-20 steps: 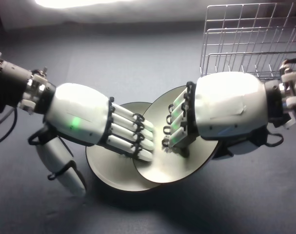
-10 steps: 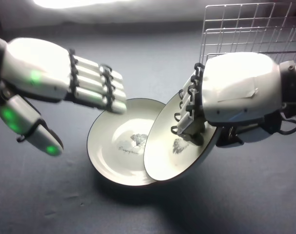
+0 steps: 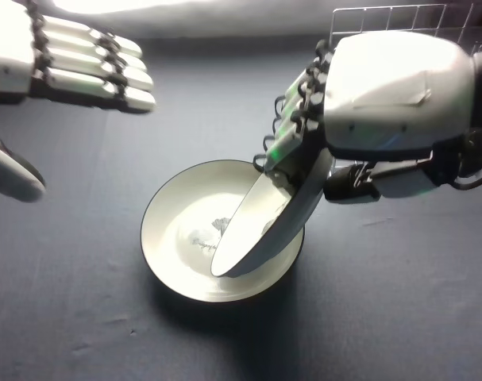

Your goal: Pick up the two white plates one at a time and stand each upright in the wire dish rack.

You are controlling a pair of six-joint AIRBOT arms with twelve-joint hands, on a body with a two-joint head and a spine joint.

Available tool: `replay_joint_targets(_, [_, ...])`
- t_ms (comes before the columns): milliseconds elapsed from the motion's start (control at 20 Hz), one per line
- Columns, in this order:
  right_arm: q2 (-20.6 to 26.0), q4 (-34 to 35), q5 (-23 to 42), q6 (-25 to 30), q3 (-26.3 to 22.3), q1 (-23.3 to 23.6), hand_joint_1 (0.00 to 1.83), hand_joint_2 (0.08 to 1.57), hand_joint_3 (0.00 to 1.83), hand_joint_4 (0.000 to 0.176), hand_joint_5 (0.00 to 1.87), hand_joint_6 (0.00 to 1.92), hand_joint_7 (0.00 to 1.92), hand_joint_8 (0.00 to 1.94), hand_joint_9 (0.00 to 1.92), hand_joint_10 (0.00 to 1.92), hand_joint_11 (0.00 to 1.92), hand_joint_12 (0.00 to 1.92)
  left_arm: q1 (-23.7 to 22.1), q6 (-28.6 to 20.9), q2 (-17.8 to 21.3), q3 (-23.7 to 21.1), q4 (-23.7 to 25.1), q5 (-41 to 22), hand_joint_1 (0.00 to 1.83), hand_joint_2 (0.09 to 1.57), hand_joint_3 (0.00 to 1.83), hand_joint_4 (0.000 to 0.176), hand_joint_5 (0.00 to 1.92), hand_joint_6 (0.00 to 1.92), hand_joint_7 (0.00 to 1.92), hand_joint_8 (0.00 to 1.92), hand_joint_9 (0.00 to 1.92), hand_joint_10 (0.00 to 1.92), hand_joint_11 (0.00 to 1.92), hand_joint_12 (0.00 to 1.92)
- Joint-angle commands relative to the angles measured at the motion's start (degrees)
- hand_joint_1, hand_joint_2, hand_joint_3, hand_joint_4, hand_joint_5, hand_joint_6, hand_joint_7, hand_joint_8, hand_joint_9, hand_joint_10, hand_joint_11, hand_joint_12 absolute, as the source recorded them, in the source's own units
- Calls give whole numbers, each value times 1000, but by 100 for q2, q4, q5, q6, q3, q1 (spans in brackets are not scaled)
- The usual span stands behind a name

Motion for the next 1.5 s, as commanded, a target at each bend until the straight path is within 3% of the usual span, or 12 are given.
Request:
replay_joint_targets(0, [59,416,504,-4,-53,116,1368,1127,0,0,894,1133,948,883,923,1204,841,1208,-122,-39,154,-18,-540,14,0,1114,3,0,0,0,0,0,0,0,0,0])
replay_joint_targets(100, [118,521,505,-4,-133,128,1354,1130,1,0,858,1116,945,883,974,1226,881,1300,-197,-43,325,-98,-491,72,0,1123,7,0,0,0,0,0,0,0,0,0])
replay_joint_targets(150, [140,577,506,-4,-163,143,1245,1138,0,0,858,1094,1016,967,1049,1016,954,1424,-197,-43,391,-119,-454,88,0,1114,2,0,0,0,0,0,0,0,0,0])
replay_joint_targets(250, [186,847,506,12,-235,203,1228,1100,0,9,961,981,1091,841,1133,530,961,1239,-192,-44,492,-114,-417,146,0,1100,0,0,0,0,0,0,0,0,0,0])
replay_joint_targets(300, [201,946,506,24,-261,229,1335,1107,1,0,913,1014,1024,831,1023,1045,879,1261,-194,-44,524,-111,-423,214,0,1121,5,0,0,0,0,0,0,0,0,0])
replay_joint_targets(350, [224,1091,506,43,-302,262,1239,1117,0,6,927,1055,1035,883,1051,711,922,1194,-195,-44,561,-109,-437,296,0,1125,7,0,0,0,0,0,0,0,0,0])
replay_joint_targets(400, [250,1265,506,67,-357,302,1343,1088,3,0,955,966,1064,755,1049,1005,940,1191,-199,-44,582,-94,-455,336,0,1120,4,0,0,0,0,0,0,0,0,0])
replay_joint_targets(500, [292,1651,412,117,-462,376,1369,1092,1,0,917,989,1047,742,1052,1125,932,1264,-184,-43,573,-41,-455,337,0,1110,0,0,0,0,0,0,0,0,0,0])
replay_joint_targets(700, [390,2254,400,142,-615,426,1371,1092,0,0,928,964,1084,707,1014,1168,903,1289,-88,-38,579,-108,-517,169,0,1108,0,0,0,0,0,0,0,0,0,0])
replay_joint_targets(800, [433,2579,400,157,-666,433,1366,1134,1,0,842,1176,964,904,917,1209,791,1177,11,13,575,-87,-621,124,0,1110,0,0,0,0,0,0,0,0,0,0])
replay_joint_targets(1100, [656,3887,399,252,-795,435,1392,1053,0,0,996,950,1159,567,1097,913,942,904,203,235,331,47,-920,163,0,1109,0,0,10,4,12,5,0,0,0,0])
replay_joint_targets(1450, [800,5471,218,287,-805,446,1389,1072,0,0,966,914,1064,767,1076,1007,850,995,663,397,160,90,-1183,337,0,1106,0,0,28,6,21,5,0,0,0,0])
